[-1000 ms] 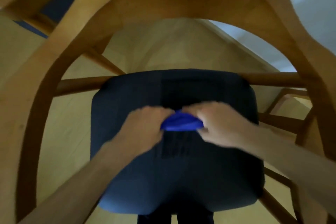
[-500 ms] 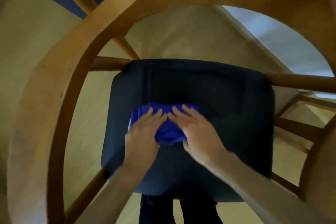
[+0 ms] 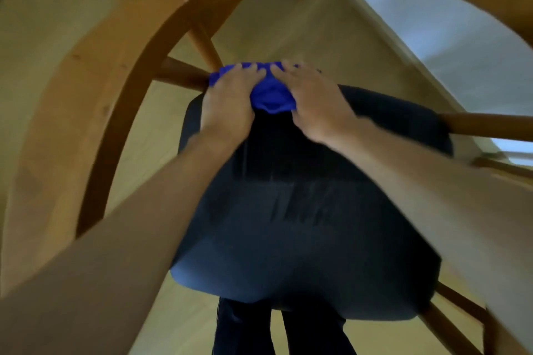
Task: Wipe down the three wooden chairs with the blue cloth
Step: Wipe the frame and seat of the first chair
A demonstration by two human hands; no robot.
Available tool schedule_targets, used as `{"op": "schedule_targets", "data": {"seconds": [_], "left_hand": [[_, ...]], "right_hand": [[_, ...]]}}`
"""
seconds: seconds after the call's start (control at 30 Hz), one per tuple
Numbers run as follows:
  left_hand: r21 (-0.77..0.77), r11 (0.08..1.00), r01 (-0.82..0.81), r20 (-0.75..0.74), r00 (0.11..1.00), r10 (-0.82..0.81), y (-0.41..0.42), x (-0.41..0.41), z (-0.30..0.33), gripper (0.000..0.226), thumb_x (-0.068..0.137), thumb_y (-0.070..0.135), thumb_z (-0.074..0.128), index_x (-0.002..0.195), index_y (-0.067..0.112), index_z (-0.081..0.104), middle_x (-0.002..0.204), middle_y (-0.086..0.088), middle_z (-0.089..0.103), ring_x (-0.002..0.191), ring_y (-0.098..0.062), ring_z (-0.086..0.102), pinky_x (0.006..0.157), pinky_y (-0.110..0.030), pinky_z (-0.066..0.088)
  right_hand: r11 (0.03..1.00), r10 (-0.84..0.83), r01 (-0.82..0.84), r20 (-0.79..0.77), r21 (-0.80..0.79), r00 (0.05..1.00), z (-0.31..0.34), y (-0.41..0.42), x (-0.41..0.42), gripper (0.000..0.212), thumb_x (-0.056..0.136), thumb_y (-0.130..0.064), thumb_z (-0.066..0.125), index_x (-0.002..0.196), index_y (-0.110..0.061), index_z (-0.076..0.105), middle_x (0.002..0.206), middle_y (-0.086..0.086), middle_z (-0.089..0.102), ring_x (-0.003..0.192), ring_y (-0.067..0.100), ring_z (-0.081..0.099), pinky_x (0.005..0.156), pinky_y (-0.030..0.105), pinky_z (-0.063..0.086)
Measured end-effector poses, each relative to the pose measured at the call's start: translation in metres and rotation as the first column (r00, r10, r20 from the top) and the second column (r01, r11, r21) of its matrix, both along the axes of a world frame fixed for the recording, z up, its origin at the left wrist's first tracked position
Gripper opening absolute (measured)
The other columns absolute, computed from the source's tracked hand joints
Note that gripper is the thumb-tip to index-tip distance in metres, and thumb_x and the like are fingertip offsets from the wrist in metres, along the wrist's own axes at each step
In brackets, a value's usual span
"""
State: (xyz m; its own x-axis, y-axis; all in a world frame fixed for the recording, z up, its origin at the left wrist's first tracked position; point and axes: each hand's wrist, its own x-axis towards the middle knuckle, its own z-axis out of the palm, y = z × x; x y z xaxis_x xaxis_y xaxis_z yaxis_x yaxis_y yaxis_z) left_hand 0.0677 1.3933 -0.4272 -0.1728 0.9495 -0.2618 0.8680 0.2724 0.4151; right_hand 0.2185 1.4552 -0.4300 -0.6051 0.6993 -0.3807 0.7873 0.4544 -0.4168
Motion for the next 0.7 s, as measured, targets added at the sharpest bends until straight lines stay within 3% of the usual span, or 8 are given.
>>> {"op": "schedule_targets", "data": {"seconds": [0.1, 0.23, 0.33, 0.43, 0.53, 0.6, 0.7], "left_hand": [[0.048, 0.997, -0.063, -0.002, 0.998, 0.063, -0.054, 0.01, 0.004, 0.059, 0.079, -0.008, 0.06, 0.131, 0.018, 0.057, 0.138, -0.001, 0.054, 0.136, -0.019, 0.04, 0.11, -0.026, 0.026], [-0.094, 0.995, 0.028, 0.006, 1.0, -0.028, -0.129, 0.016, 0.029, 0.067, 0.058, -0.006, 0.079, 0.12, 0.016, 0.066, 0.123, -0.001, 0.065, 0.12, -0.024, 0.057, 0.094, -0.033, 0.043], [-0.121, 0.974, 0.19, 0.001, 0.982, -0.191, -0.136, 0.004, 0.036, 0.078, 0.047, -0.008, 0.082, 0.12, 0.016, 0.066, 0.12, -0.002, 0.067, 0.115, -0.028, 0.061, 0.09, -0.042, 0.05], [0.032, 0.99, 0.136, -0.085, 0.988, -0.133, -0.09, -0.007, 0.043, 0.068, 0.064, -0.011, 0.07, 0.127, 0.01, 0.059, 0.127, -0.01, 0.062, 0.122, -0.031, 0.055, 0.1, -0.045, 0.043], [0.101, 0.993, -0.054, -0.122, 0.99, 0.066, -0.034, -0.014, 0.042, 0.059, 0.079, -0.01, 0.056, 0.135, 0.008, 0.049, 0.133, -0.01, 0.056, 0.127, -0.028, 0.049, 0.104, -0.042, 0.041], [0.071, 0.987, -0.145, -0.096, 0.984, 0.152, -0.02, -0.012, 0.026, 0.05, 0.086, -0.006, 0.051, 0.133, 0.012, 0.049, 0.129, -0.008, 0.056, 0.121, -0.027, 0.051, 0.097, -0.038, 0.043], [0.063, 0.986, -0.155, -0.118, 0.98, 0.161, -0.039, -0.003, 0.002, 0.052, 0.088, -0.004, 0.051, 0.138, 0.011, 0.048, 0.141, -0.007, 0.05, 0.135, -0.025, 0.041, 0.11, -0.037, 0.036]], "right_hand": [[1.0, 0.006, -0.006, 0.006, 0.03, 1.0, 0.01, -0.059, 0.005, 0.07, 0.09, -0.004, 0.051, 0.154, -0.013, 0.024, 0.161, 0.008, 0.022, 0.149, 0.029, 0.016, 0.12, 0.033, 0.005], [0.995, 0.069, -0.068, 0.013, -0.071, 0.998, 0.028, -0.127, 0.023, 0.076, 0.063, -0.008, 0.084, 0.134, -0.012, 0.058, 0.137, 0.008, 0.058, 0.129, 0.03, 0.052, 0.11, 0.038, 0.034], [0.976, 0.118, -0.112, 0.022, -0.188, 0.993, 0.043, -0.118, 0.022, 0.066, 0.081, -0.018, 0.068, 0.143, -0.024, 0.048, 0.144, -0.002, 0.052, 0.134, 0.022, 0.047, 0.112, 0.036, 0.036], [0.996, 0.016, -0.022, -0.066, -0.086, 0.998, 0.056, -0.068, 0.006, 0.065, 0.083, -0.014, 0.057, 0.145, -0.028, 0.043, 0.144, -0.004, 0.052, 0.132, 0.021, 0.048, 0.108, 0.037, 0.04], [0.995, -0.102, 0.099, -0.172, -0.021, 0.98, 0.049, -0.01, -0.025, 0.07, 0.089, 0.002, 0.052, 0.152, -0.02, 0.03, 0.158, 0.003, 0.032, 0.146, 0.024, 0.025, 0.117, 0.034, 0.022], [0.997, -0.069, 0.068, -0.091, -0.022, 0.993, 0.03, 0.004, -0.04, 0.07, 0.093, 0.004, 0.048, 0.154, -0.02, 0.023, 0.162, 0.003, 0.02, 0.15, 0.026, 0.012, 0.118, 0.033, 0.016], [1.0, 0.029, -0.029, 0.005, -0.011, 1.0, 0.015, -0.016, -0.039, 0.069, 0.092, 0.002, 0.051, 0.154, -0.015, 0.025, 0.161, 0.007, 0.023, 0.148, 0.029, 0.015, 0.12, 0.035, 0.012]]}}
